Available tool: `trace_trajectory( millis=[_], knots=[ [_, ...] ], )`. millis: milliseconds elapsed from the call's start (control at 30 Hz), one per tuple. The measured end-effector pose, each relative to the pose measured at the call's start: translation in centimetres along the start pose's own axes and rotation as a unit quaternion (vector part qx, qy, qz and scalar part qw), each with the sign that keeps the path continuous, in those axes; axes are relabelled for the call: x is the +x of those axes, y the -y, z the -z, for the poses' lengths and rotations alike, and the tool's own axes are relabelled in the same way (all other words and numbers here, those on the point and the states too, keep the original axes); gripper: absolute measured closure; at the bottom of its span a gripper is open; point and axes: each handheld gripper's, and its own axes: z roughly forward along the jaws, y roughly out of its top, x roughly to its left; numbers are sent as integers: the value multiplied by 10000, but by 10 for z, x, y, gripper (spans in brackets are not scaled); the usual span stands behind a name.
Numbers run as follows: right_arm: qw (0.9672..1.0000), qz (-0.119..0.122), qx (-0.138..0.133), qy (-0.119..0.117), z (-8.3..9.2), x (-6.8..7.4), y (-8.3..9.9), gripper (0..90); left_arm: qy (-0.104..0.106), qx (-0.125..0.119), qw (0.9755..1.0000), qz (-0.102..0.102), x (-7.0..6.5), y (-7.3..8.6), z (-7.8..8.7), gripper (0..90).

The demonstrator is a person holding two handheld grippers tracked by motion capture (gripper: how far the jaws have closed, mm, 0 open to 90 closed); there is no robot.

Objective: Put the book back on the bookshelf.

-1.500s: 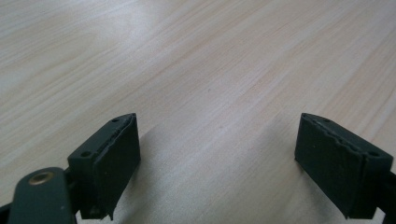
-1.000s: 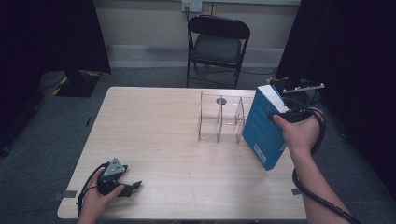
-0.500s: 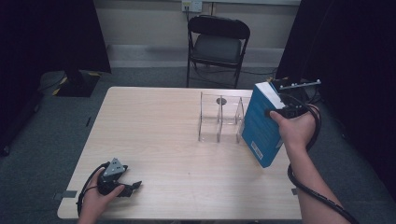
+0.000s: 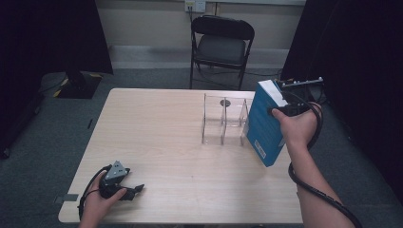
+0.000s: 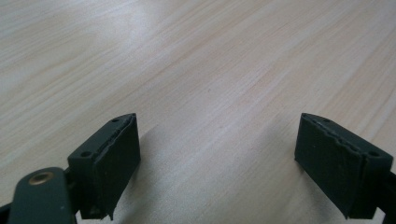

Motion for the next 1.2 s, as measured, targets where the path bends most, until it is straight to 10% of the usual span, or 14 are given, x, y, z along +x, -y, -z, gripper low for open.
trace_trajectory(
  millis=[1200],
  knots=[
    [9996, -114, -111, 212, -19, 3, -11, 615, -2, 0, 10000, 1, 0, 0, 0, 138]
  ],
)
